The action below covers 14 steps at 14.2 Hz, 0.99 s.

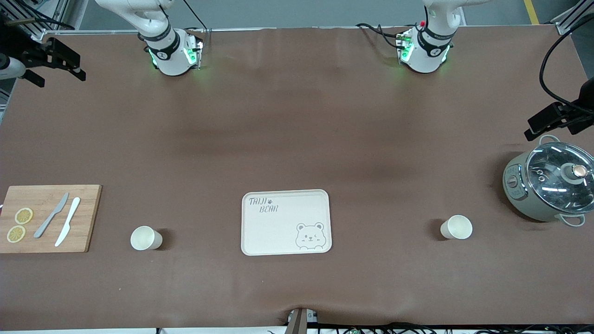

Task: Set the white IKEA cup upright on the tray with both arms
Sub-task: 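Move the right gripper toward one white cup while the left gripper reaches the other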

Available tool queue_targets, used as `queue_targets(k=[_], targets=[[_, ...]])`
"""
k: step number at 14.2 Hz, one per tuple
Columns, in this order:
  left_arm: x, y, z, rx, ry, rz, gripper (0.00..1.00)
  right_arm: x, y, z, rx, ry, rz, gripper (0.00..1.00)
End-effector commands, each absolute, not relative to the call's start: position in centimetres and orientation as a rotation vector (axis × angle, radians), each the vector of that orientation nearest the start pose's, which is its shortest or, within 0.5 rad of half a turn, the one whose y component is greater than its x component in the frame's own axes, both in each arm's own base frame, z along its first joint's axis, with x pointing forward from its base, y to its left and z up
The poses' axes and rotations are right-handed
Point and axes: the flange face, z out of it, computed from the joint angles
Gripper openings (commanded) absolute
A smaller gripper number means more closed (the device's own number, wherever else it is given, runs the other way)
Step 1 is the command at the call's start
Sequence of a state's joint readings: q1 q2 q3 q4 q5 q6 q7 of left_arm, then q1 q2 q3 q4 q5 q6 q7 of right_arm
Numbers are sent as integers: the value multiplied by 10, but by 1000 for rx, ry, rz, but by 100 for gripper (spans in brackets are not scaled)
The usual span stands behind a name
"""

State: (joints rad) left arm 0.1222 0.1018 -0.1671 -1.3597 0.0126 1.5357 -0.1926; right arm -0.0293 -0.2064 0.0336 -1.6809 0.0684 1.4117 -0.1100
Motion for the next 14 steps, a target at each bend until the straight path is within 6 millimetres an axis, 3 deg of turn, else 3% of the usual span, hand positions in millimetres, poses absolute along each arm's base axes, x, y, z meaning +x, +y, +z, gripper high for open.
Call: queue_targets(k=[1,6,8,11,14], targets=[[581,-19,666,-3123,-201,-113,100,479,14,667,-3053,-194,88,100],[582,-19,665,-3126,-208,-110,100,490,18,663,-3051,-191,98,100],[587,-20,652,-3123,-218,-73,100,502,17,664,-3051,-201,88,100],[599,-18,627,-3124,-218,-8,100,532,16,652,-3047,-197,101,100],[609,-18,597,-3125,-209,73,100,570,14,622,-3049,-188,33,100]])
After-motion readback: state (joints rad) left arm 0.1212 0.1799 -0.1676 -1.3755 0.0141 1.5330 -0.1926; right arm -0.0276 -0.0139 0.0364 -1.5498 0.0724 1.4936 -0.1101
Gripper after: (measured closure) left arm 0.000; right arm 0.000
